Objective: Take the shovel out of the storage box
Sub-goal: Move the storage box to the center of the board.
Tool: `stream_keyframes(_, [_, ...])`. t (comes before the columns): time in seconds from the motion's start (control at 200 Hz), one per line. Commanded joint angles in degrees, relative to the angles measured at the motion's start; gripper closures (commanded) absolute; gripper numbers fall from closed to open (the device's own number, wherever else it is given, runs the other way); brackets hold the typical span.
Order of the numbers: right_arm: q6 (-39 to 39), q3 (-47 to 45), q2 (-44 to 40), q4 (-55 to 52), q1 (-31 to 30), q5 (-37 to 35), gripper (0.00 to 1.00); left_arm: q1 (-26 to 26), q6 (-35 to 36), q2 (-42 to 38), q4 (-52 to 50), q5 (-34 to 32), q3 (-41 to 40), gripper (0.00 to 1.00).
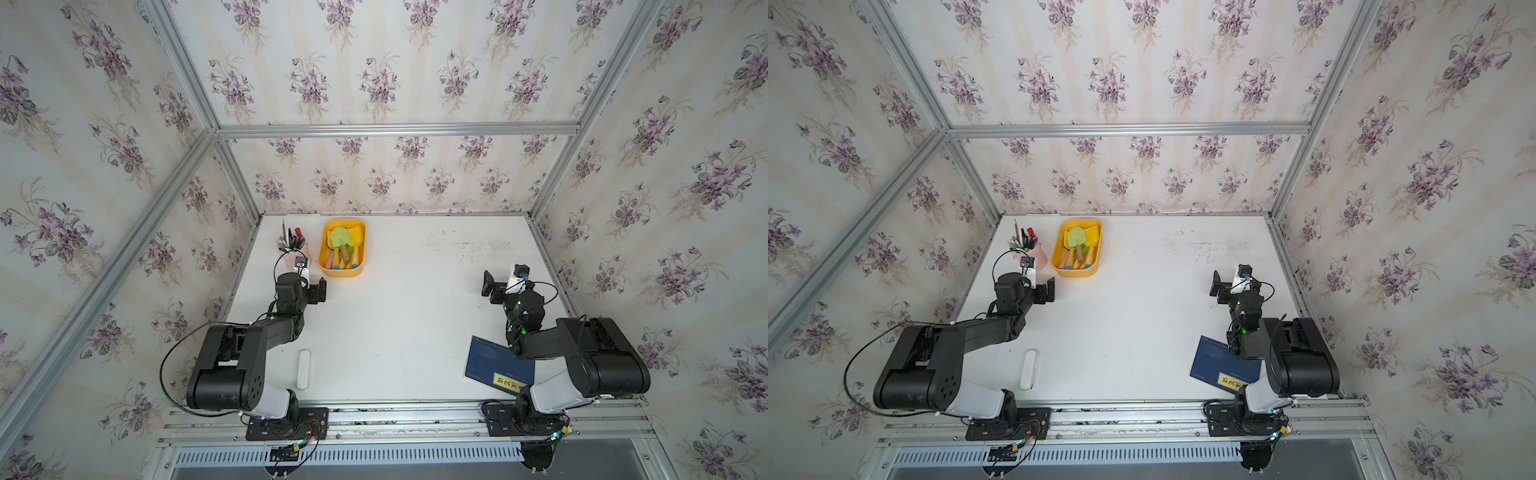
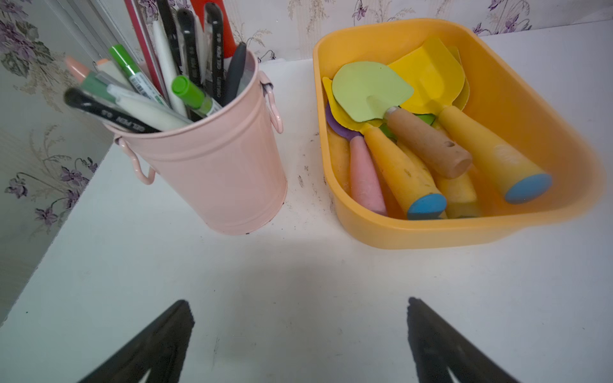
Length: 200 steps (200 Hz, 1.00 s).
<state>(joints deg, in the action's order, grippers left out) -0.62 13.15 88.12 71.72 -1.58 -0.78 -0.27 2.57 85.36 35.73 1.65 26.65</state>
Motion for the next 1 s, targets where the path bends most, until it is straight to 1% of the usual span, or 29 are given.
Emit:
stream_keyframes(0.0, [-0.1,0.1,-0.2,0.2,-0.1,-0.2,0.0,0.0,0.2,-0.1,1.5,0.2,0.0,0.0])
stream_keyframes(0.754, [0.0,0.0,-0.4,0.5,0.0,0.4,0.0,0.0,0.3,-0.4,1.7,0.3,-0.1,0.0])
stream_keyframes(0.849, [0.9,1.5,-5.5,-6.4,-0.1,1.9,0.0,-0.3,1.0,-3.8,-5.2,1.1,2.3,0.0])
stream_keyframes(0.864, [0.9,1.7,-6.8,-7.9,-0.2,1.9,0.0,-0.3,0.9,-5.9,-6.4,1.0,2.6,0.0])
stream_keyframes(0.919, [1.2,3.0,-10.9,-13.3,-0.4,2.3,0.0,-0.3,1.0,-9.6,-10.3,0.7,3.5,0.0])
stream_keyframes(0.954, [0.9,4.6,-13.1,-17.5,-1.0,2.0,0.0,-0.3,0.4,-11.9,-12.5,0.4,4.1,0.0])
stream_keyframes(0.994, [-1.4,7.1,-15.0,-22.7,-1.6,2.4,0.0,-0.3,-1.9,-14.1,-15.4,0.4,5.0,0.0])
